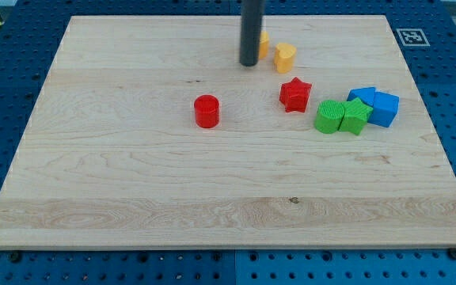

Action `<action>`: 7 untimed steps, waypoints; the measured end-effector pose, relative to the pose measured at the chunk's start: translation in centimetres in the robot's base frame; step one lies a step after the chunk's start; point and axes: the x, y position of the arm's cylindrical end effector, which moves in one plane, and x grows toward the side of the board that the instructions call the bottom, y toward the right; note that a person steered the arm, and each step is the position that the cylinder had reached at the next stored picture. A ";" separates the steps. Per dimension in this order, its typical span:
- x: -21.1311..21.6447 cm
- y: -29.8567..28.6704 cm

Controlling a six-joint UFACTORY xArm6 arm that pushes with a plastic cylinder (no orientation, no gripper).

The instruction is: Move the yellow hexagon towards top right

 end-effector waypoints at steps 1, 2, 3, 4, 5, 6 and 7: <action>-2.7 -3.7; -5.0 -1.0; -5.7 3.3; -6.0 5.6; -6.1 3.1; -5.1 1.6; -4.4 6.8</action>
